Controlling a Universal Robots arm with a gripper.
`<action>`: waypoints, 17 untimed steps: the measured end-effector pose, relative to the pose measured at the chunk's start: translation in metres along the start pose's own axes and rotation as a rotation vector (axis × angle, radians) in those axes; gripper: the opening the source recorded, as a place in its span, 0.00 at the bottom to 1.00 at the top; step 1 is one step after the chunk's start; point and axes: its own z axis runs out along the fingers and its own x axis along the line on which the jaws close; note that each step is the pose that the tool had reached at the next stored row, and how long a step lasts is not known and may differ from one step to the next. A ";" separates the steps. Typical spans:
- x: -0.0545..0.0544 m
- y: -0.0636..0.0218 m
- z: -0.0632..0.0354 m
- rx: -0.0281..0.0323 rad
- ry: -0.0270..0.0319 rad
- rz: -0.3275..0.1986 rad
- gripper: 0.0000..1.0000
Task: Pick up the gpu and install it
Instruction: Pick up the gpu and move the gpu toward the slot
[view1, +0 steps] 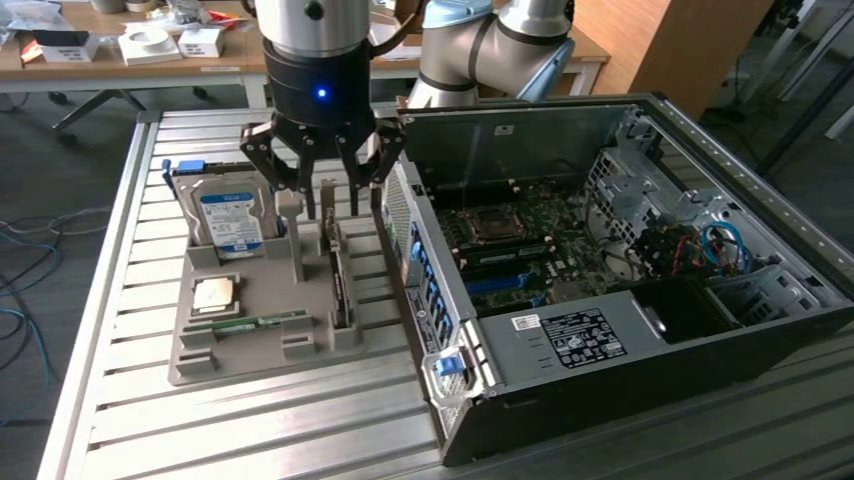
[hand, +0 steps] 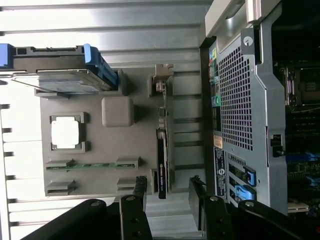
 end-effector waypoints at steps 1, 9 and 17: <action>0.000 0.0000 0.0003 0.0001 0.0000 0.000 0.47; 0.000 -0.0002 0.0031 0.0001 0.0000 0.000 0.47; 0.000 -0.0004 0.0089 0.0001 0.0000 0.000 0.47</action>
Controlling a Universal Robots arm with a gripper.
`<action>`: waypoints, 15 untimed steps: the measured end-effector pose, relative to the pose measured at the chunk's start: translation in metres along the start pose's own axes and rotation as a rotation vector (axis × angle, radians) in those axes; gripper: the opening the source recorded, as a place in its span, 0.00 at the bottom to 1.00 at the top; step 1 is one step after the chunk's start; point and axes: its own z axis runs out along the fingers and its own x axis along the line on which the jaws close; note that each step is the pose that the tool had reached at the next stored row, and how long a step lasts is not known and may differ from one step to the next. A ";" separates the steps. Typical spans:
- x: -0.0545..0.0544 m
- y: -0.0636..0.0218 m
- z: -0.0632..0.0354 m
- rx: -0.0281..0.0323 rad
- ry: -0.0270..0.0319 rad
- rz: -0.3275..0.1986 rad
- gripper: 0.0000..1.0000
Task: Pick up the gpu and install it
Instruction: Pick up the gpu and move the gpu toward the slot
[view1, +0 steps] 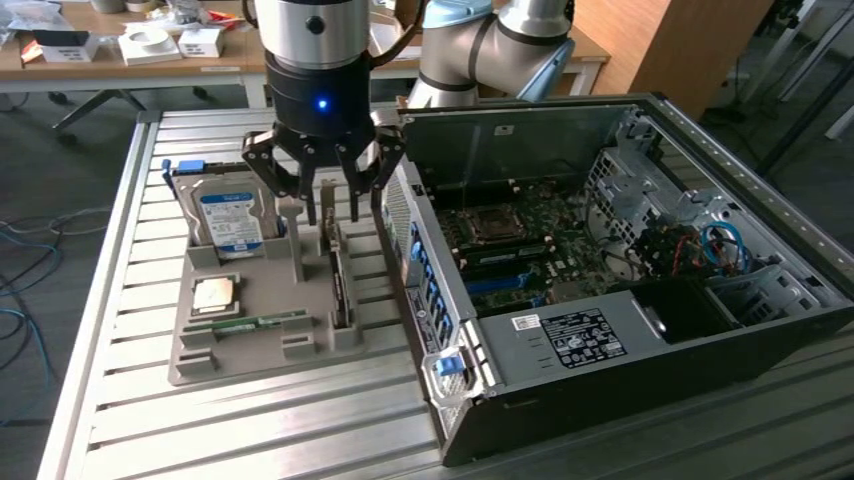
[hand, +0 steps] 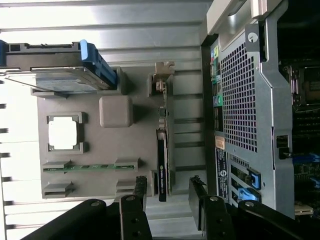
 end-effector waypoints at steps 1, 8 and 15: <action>0.000 0.0000 0.0009 0.0000 0.0000 0.000 0.47; 0.000 -0.0001 0.0031 0.0000 0.0000 0.000 0.47; 0.000 -0.0002 0.0044 0.0000 0.0000 0.000 0.47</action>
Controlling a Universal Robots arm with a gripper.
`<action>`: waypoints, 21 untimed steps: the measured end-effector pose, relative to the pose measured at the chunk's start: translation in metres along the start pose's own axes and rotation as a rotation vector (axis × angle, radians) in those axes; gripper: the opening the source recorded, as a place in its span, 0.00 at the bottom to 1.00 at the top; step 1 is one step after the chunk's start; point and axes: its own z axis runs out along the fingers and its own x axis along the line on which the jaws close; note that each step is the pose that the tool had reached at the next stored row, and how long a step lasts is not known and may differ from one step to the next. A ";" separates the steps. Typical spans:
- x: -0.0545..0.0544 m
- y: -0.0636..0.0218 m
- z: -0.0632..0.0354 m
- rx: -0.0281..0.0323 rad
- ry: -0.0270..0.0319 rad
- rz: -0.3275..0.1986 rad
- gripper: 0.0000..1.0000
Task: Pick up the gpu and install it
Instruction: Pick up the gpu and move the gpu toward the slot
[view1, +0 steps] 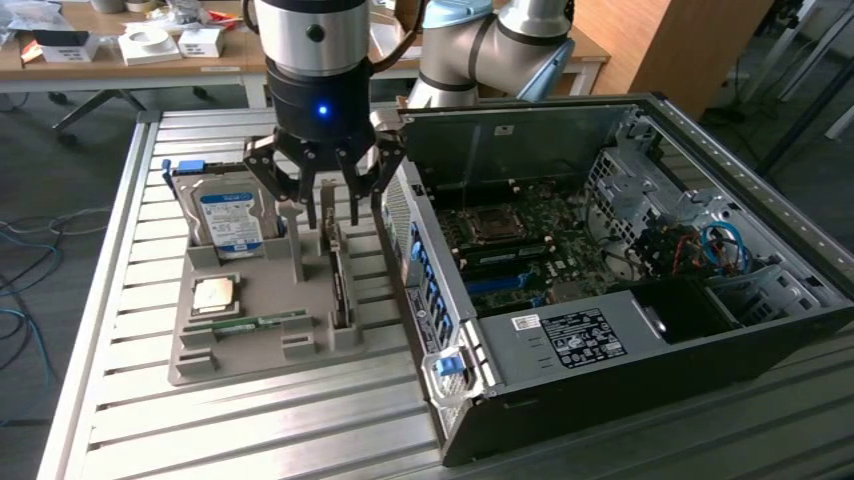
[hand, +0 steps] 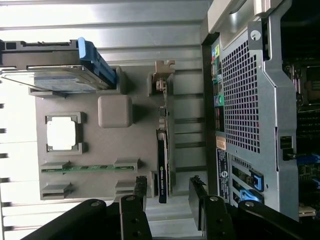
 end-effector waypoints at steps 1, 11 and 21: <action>0.000 0.0000 0.0002 -0.0001 0.0000 0.000 0.47; 0.000 -0.0001 0.0033 0.0000 0.0001 0.000 0.47; 0.000 -0.0003 0.0073 -0.0001 -0.0001 0.000 0.47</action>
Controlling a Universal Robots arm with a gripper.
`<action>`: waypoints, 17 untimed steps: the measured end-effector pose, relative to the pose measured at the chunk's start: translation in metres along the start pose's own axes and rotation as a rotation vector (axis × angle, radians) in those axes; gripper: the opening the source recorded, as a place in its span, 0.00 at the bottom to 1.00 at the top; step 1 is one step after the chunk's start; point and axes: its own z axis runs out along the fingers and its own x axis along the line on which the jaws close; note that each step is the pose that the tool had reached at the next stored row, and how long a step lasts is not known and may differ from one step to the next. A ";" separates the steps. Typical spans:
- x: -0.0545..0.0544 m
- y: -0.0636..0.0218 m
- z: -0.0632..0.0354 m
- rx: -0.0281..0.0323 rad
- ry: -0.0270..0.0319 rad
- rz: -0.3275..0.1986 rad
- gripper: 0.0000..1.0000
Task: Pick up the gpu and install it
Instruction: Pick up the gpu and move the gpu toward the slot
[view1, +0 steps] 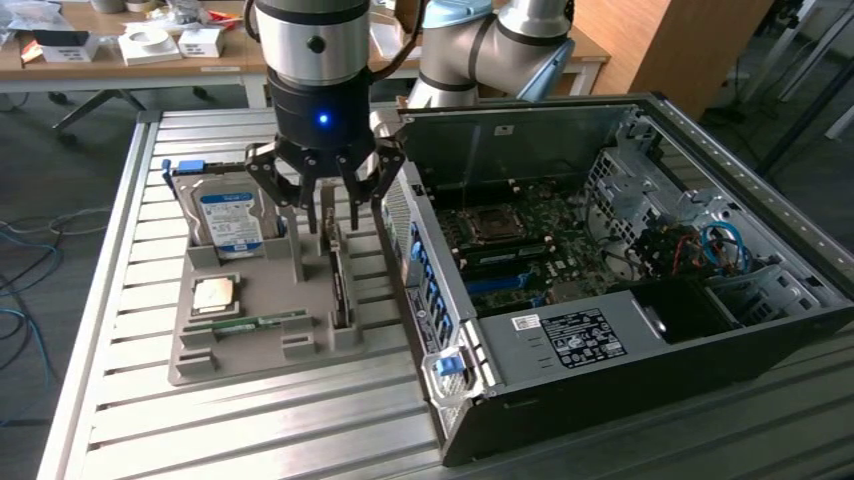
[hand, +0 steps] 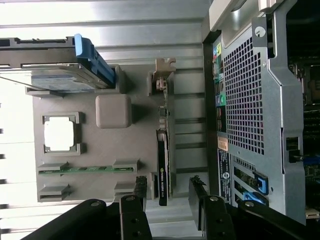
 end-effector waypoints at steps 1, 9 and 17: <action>0.000 0.0000 0.0005 0.0000 0.0000 0.000 0.47; 0.000 -0.0002 0.0038 0.0003 0.0003 0.000 0.47; 0.000 -0.0003 0.0065 -0.0002 -0.0001 0.000 0.47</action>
